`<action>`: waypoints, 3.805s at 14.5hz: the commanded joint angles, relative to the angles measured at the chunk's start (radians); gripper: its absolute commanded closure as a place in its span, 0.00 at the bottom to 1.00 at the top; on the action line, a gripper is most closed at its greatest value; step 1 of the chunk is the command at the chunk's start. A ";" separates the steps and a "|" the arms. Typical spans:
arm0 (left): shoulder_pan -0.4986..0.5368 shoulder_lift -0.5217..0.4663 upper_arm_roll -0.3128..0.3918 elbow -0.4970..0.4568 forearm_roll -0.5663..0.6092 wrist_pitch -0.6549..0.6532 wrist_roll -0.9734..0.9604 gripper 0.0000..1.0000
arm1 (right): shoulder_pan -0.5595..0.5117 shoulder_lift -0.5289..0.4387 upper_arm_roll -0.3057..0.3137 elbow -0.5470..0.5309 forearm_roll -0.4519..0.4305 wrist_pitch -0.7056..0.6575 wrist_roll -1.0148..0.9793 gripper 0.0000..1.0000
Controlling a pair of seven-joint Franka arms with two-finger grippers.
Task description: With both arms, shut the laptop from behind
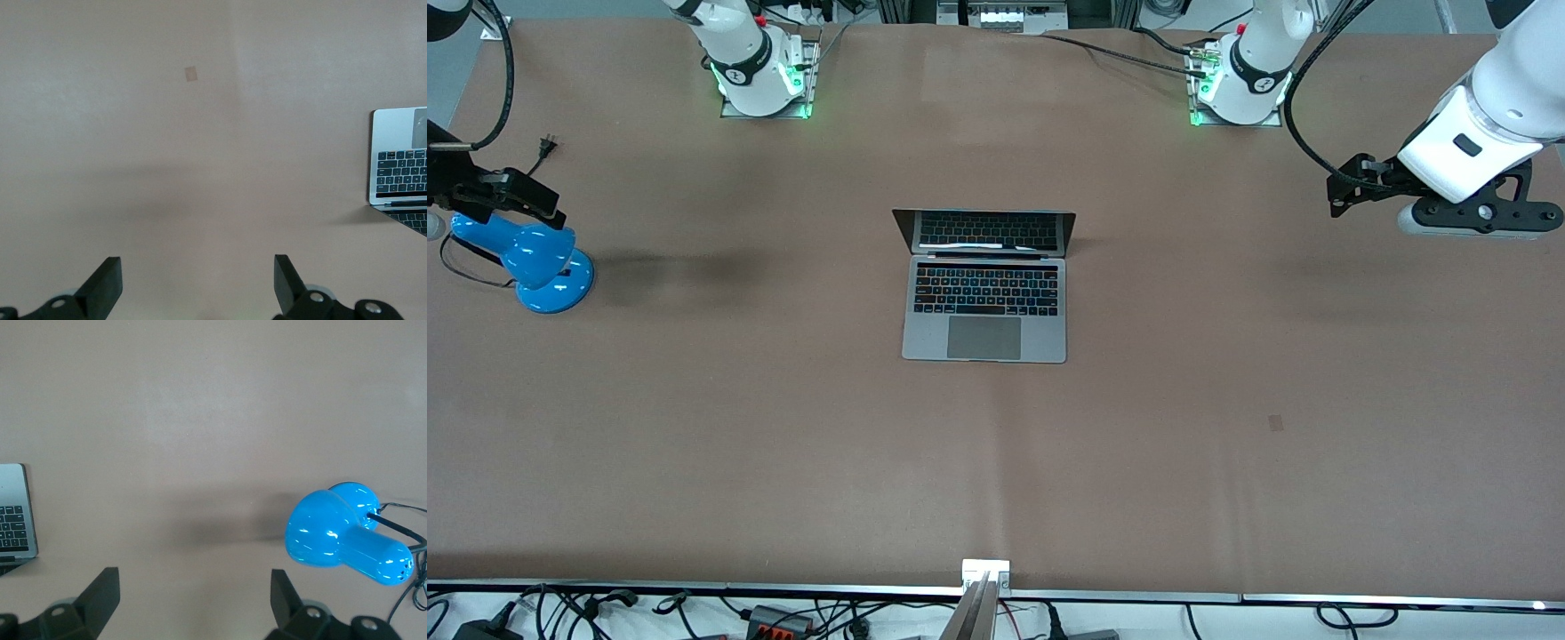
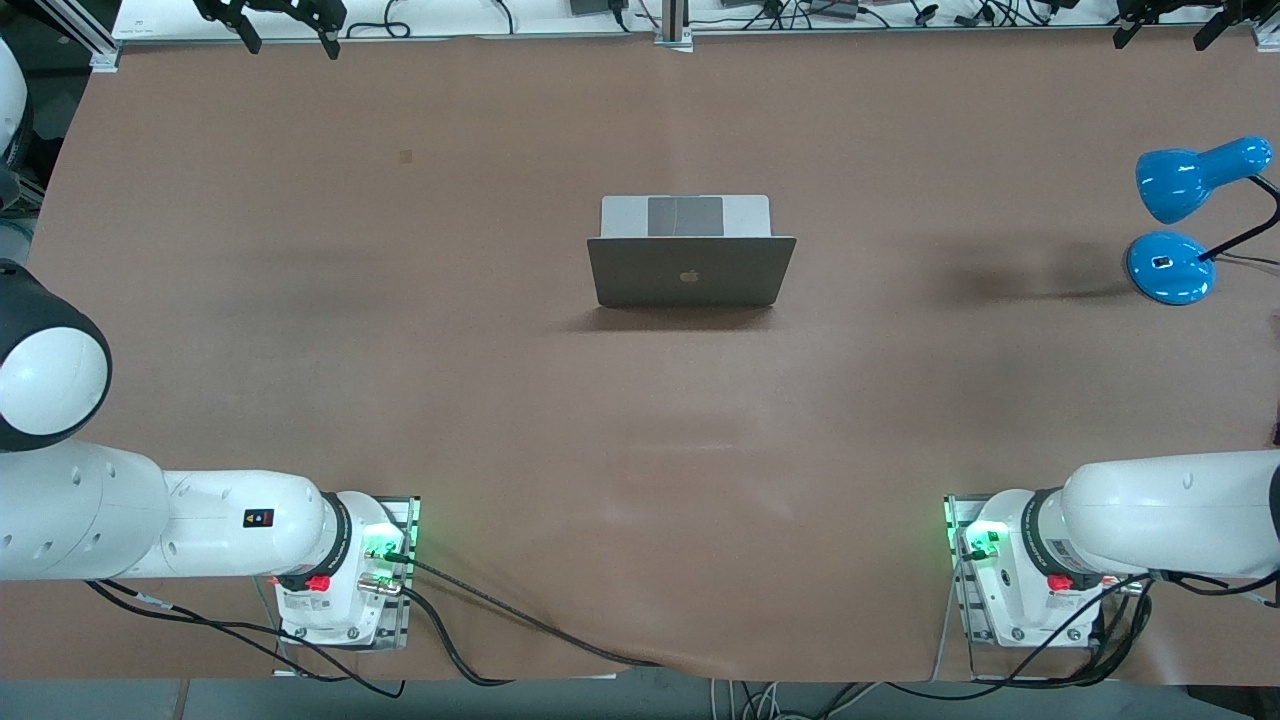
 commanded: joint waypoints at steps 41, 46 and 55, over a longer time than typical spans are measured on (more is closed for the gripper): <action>0.003 -0.144 -0.245 -0.434 -0.472 0.025 0.027 0.99 | 0.617 0.102 0.004 -0.343 0.460 0.251 0.413 1.00; 0.000 -0.121 -0.397 -0.566 -0.595 0.291 0.028 0.99 | 0.704 0.155 0.003 -0.333 0.458 0.334 0.502 1.00; 0.000 0.038 -0.549 -0.640 -0.661 0.703 0.033 0.99 | 0.701 0.154 0.003 -0.326 0.455 0.323 0.501 1.00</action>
